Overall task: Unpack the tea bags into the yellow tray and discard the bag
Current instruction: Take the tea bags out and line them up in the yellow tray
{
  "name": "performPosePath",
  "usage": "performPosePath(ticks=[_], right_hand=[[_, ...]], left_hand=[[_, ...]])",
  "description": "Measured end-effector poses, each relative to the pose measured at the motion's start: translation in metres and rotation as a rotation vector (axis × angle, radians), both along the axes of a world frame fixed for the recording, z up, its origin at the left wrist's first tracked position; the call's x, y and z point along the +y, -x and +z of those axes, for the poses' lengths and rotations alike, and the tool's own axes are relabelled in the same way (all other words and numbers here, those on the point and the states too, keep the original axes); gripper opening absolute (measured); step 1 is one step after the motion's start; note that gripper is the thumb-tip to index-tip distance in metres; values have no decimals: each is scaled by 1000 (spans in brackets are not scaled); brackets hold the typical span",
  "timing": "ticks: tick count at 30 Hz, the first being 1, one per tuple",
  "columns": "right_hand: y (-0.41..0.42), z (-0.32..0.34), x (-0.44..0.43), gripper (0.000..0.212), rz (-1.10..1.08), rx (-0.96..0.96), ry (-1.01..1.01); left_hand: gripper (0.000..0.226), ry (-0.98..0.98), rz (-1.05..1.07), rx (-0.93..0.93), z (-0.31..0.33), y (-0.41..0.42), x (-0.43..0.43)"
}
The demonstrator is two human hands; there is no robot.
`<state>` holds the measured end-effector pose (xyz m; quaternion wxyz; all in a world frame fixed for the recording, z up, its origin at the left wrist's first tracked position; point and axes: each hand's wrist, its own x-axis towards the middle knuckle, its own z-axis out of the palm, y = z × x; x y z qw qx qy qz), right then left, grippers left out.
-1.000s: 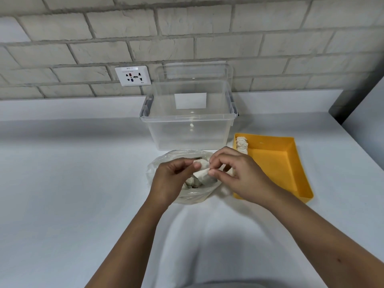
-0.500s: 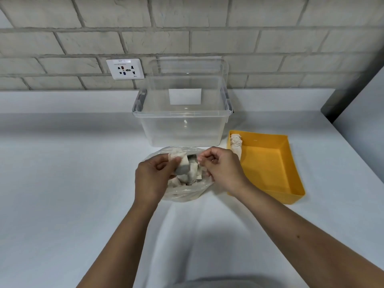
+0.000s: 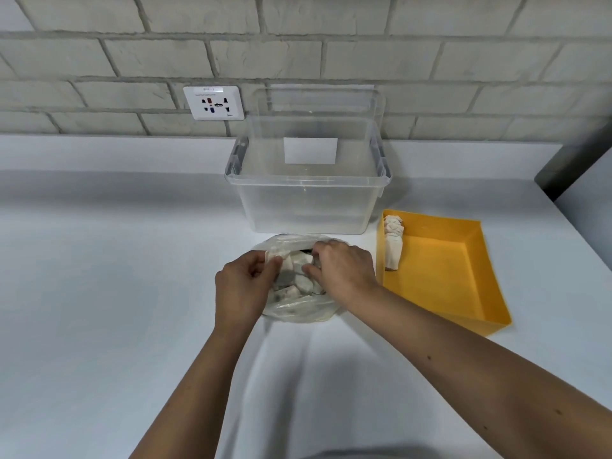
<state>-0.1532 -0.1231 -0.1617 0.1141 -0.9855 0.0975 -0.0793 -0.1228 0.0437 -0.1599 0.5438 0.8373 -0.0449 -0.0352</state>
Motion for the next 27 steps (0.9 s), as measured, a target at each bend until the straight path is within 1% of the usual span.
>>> performPosePath(ticks=[1, 5, 8, 10, 12, 15, 16, 17, 20, 23, 25, 27], right_hand=[[-1, 0, -1, 31, 0, -7, -15], [1, 2, -6, 16, 17, 10, -26], [15, 9, -15, 12, -21, -18, -134], [28, 17, -24, 9, -44, -44, -317], [40, 24, -29, 9, -52, -72, -547], [50, 35, -27, 9, -109, -139, -976], [51, 38, -25, 9, -127, -138, -1080], [51, 39, -22, 8, -136, -123, -1136], [47, 35, -14, 8, -162, -70, -1140], [39, 32, -9, 9, -188, -48, -1072], [34, 30, -6, 10, -192, -41, -992], [29, 31, -2, 12, -183, -41, -929]], left_hand=[[10, 6, 5, 9, 0, 0, 1], [11, 81, 33, 68, 4, -4, 8], [12, 127, 58, 73, 10, -9, 14], [11, 144, 53, 97, 13, -9, 14], [10, 149, 35, 136, 14, -6, 11], [13, 153, -1, 195, 11, 2, 0], [13, 175, -18, 222, 10, 5, -5], [13, 210, -38, 257, 11, 8, -9], [15, 346, -69, 381, 14, 14, -19], [22, 416, -76, 462, 18, 16, -21], [32, 430, -77, 475, 20, 15, -20], [41, 374, -66, 439, 22, 15, -18]])
